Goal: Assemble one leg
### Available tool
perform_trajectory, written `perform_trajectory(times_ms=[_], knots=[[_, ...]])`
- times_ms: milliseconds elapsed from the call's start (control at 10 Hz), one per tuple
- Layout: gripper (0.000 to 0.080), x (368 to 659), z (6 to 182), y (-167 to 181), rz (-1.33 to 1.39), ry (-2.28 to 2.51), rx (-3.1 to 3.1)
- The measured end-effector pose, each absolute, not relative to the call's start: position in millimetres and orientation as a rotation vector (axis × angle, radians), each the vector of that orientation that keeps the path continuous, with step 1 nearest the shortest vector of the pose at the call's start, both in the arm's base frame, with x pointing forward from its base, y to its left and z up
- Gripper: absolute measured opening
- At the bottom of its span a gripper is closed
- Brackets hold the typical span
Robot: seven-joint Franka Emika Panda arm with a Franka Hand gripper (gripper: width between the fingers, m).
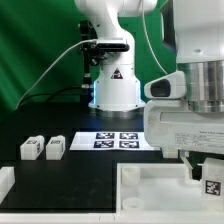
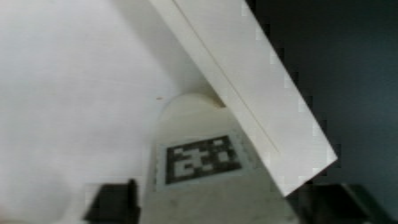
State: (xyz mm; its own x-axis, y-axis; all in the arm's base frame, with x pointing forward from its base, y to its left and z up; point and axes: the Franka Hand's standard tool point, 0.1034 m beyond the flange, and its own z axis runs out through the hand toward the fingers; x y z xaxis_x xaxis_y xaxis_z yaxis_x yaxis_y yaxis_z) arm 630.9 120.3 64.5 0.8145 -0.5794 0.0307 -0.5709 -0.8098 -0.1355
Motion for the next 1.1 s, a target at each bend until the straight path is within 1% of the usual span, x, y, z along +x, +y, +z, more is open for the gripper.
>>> perform_trajectory(times_ms=[100,200,500,600,800,1100], knots=[[0.0392,630.8,64.4,120.3,-0.103,0.964,-2.859],[0.0293,630.9,64.4,119.7,-0.092,1.121,-2.797],[0.0293,632.9,64.4,116.8,0.010,1.612,-2.524],[0.0293,632.4,63.7,118.3,0.051,1.872,-2.319],[0.0293,633.1,63.2,123.5,0.062,2.202,-2.002],[0.0293,633.1,63.4,120.0,0.076,2.430,-1.735]])
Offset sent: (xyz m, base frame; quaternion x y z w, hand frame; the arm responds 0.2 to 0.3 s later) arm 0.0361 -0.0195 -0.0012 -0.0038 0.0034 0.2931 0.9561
